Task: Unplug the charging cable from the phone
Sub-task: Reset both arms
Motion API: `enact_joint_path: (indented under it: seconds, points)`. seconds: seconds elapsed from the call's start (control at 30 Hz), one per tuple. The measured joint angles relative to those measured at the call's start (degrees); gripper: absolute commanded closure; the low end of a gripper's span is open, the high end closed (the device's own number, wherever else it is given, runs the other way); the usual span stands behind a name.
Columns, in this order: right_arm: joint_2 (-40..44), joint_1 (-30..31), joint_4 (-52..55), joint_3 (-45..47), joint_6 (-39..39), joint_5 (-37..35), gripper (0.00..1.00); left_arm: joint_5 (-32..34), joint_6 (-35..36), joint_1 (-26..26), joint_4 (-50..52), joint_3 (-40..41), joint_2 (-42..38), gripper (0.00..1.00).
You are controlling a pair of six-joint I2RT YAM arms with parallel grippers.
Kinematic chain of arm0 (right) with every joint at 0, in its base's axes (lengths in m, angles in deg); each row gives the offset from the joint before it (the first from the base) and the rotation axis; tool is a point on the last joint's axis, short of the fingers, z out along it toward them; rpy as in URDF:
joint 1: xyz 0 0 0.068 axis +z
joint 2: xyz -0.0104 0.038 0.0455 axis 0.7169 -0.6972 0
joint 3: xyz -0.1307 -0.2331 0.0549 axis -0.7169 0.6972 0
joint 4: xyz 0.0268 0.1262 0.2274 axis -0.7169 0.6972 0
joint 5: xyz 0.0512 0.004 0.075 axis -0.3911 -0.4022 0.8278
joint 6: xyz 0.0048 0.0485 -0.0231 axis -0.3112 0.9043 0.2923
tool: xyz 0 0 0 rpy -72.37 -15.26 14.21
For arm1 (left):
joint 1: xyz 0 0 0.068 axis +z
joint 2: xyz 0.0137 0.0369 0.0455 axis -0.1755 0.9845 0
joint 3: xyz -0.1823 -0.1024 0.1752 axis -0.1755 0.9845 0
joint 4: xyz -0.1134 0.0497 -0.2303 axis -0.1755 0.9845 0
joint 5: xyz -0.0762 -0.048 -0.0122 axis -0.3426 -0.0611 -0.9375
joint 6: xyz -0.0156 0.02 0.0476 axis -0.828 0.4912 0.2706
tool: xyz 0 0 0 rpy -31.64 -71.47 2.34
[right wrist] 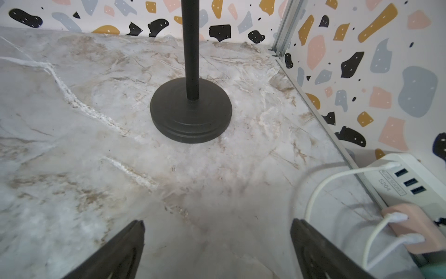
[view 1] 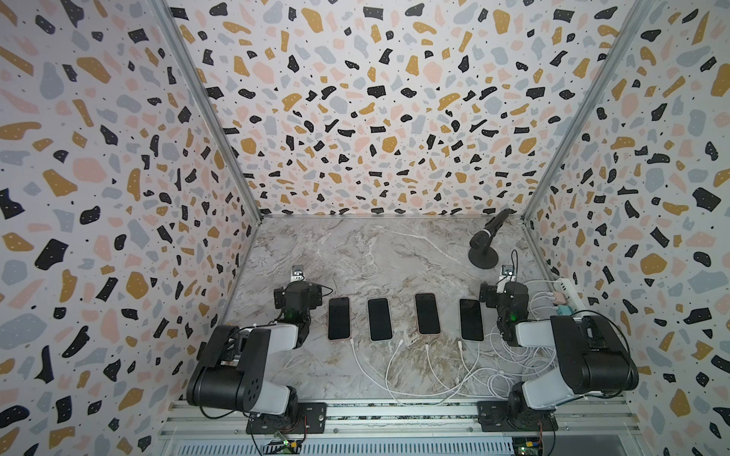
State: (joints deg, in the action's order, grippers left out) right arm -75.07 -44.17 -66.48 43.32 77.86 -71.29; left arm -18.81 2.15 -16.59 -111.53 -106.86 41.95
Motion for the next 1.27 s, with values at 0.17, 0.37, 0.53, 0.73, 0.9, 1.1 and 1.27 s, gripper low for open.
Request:
enact_joint_path:
  seconds: [0.17,0.37,0.53,0.73,0.9,1.1,1.27]
  points:
    - [0.00,0.00,-1.27,0.48,0.02,-0.04,0.00,-0.46,0.59,-0.57,-3.56,0.28,-0.02,0.00]
    - [0.00,0.00,-2.05,0.66,0.02,-0.15,0.00,0.87,1.27,-1.90,-6.36,1.18,-0.20,0.00]
    - [0.00,0.00,-2.32,0.66,0.00,-0.13,0.00,1.36,1.49,-1.92,-6.58,1.22,-0.20,0.00]
    - [0.00,0.00,-2.32,0.66,0.00,-0.15,0.00,1.38,1.51,-1.92,-6.60,1.22,-0.20,0.00]
    - [0.00,0.00,-2.32,0.66,0.00,-0.15,0.00,1.38,1.51,-1.92,-6.60,1.22,-0.20,0.00]
    - [0.00,0.00,-2.32,0.66,0.00,-0.13,0.00,1.36,1.51,-1.92,-6.60,1.22,-0.20,0.00]
    - [0.00,0.00,-2.32,0.66,0.00,-0.13,0.00,0.57,1.53,-1.51,-6.51,1.22,-0.17,0.00]
